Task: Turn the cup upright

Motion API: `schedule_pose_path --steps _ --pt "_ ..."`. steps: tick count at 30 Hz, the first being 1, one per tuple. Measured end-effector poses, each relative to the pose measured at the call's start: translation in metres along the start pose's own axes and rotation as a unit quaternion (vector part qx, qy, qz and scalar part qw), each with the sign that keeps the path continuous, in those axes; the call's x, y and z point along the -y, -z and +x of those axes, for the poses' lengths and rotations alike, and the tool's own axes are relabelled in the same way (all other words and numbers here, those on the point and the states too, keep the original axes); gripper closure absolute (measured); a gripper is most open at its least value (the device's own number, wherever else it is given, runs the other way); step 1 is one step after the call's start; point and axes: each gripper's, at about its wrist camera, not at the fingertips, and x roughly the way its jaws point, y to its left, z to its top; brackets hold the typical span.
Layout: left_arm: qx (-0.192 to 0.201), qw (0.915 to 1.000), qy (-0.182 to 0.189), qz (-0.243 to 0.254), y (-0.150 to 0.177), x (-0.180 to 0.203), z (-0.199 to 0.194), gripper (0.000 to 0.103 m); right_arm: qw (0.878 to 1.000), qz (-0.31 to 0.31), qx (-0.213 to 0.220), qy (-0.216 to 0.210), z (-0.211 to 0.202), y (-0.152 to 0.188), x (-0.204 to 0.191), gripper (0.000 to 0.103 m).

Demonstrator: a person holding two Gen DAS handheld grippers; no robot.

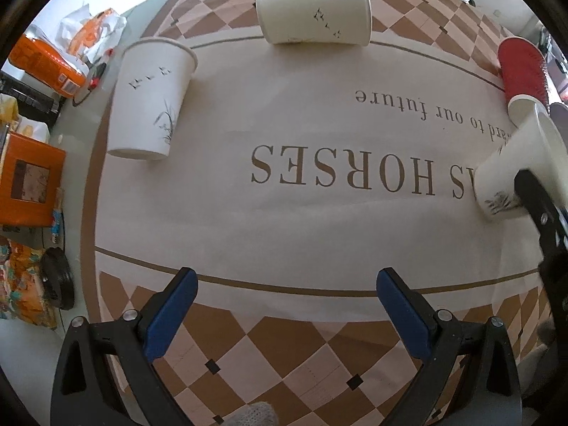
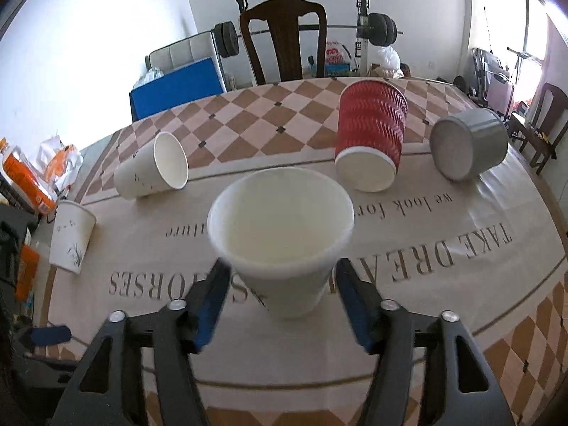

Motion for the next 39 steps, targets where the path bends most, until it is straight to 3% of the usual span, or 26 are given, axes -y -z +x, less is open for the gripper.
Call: schedule_pose_path --steps 8,14,19,30,39 --pt "0.032 0.9994 -0.004 0.009 0.018 0.017 -0.039 0.0 1.0 -0.013 -0.012 0.01 -0.036 0.012 0.01 0.019" --pt "0.078 0.9969 -0.003 0.011 0.031 0.03 -0.09 0.0 0.999 -0.007 -0.028 0.043 -0.079 0.005 0.027 0.002" --pt "0.123 0.9924 0.001 0.004 0.041 0.032 -0.146 0.0 0.997 -0.011 -0.036 0.071 -0.129 -0.014 0.04 0.001" --pt "0.209 0.9777 0.005 -0.014 0.079 0.049 -0.279 0.0 0.997 -0.035 -0.03 0.059 -0.251 -0.058 0.055 0.0" --pt "0.217 0.9756 0.015 -0.033 0.109 0.055 -0.327 0.0 0.998 -0.047 -0.005 0.047 -0.328 -0.067 0.064 0.0"
